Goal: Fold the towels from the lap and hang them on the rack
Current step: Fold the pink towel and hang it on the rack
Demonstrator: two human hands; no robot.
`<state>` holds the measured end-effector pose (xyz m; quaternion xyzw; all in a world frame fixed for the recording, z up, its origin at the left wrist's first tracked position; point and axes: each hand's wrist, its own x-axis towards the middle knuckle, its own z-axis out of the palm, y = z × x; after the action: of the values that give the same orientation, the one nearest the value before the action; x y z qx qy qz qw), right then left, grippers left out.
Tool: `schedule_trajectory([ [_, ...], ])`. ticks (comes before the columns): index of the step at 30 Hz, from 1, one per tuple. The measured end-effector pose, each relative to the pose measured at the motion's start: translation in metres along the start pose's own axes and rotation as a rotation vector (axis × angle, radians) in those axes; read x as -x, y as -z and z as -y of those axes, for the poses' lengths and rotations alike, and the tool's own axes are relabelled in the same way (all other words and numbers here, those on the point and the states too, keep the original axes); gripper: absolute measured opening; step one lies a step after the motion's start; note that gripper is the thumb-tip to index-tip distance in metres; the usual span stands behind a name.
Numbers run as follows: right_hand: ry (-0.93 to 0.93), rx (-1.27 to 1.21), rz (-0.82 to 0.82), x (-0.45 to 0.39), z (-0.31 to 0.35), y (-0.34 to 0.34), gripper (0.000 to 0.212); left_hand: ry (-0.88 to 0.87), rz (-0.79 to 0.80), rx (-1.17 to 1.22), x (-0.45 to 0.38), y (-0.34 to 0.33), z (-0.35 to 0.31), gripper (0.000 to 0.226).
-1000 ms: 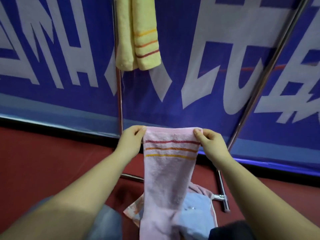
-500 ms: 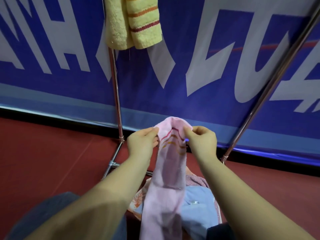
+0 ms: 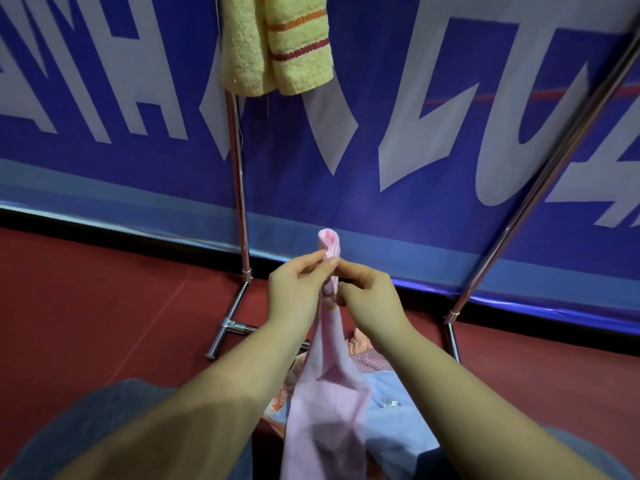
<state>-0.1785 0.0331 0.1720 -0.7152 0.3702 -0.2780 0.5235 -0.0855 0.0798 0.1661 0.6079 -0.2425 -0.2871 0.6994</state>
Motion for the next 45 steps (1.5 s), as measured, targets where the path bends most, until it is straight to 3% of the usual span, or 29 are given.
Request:
schedule_trajectory([
  [3,-0.054,-0.171,0.103,0.005,0.007,0.007,0.049,-0.067,0.072,-0.024,0.0,0.004,-0.007,0.016],
  [5,-0.065,-0.253,0.107,0.007,0.012,0.013,0.037,-0.115,0.103,-0.055,0.0,0.006,-0.013,0.018],
  [8,0.037,-0.084,-0.131,0.007,0.015,0.03,0.014,-0.127,0.167,-0.065,0.0,0.01,-0.024,0.015],
  [10,0.022,-0.02,-0.194,0.006,0.018,0.044,0.042,-0.112,0.263,-0.048,0.002,0.013,-0.037,0.015],
  [12,-0.03,-0.148,0.03,0.006,0.029,0.056,0.076,-0.109,0.362,0.001,0.005,0.014,-0.057,0.016],
  [13,-0.024,-0.232,0.176,0.005,0.035,0.06,0.08,-0.126,0.397,0.005,0.007,0.015,-0.068,0.017],
  [15,0.047,-0.304,0.345,0.009,0.056,0.065,0.058,-0.181,0.436,-0.021,0.01,0.015,-0.094,0.019],
  [16,0.082,-0.301,0.355,0.012,0.071,0.067,0.049,-0.209,0.445,-0.041,0.011,0.014,-0.109,0.019],
  [21,0.22,-0.27,0.248,0.023,0.163,0.085,0.013,-0.413,0.434,-0.132,0.018,0.012,-0.194,0.02],
  [25,0.355,-0.188,0.215,0.037,0.239,0.101,0.015,-0.504,0.4,-0.121,0.03,0.009,-0.265,0.017],
  [29,0.367,-0.07,0.067,0.043,0.29,0.108,0.016,-0.437,0.41,-0.019,0.046,0.005,-0.307,0.019],
  [33,0.391,-0.068,0.018,0.044,0.32,0.112,0.009,-0.325,0.535,-0.065,0.052,0.007,-0.302,0.016],
  [37,0.391,-0.074,-0.053,0.043,0.333,0.121,0.016,-0.265,0.611,-0.233,0.046,0.015,-0.273,0.02],
  [40,0.363,-0.094,-0.102,0.039,0.333,0.131,0.021,-0.199,0.594,-0.25,0.043,0.018,-0.25,0.013],
  [45,0.261,0.031,-0.24,0.033,0.305,0.151,0.03,-0.156,0.539,-0.082,0.041,0.017,-0.234,0.021],
])
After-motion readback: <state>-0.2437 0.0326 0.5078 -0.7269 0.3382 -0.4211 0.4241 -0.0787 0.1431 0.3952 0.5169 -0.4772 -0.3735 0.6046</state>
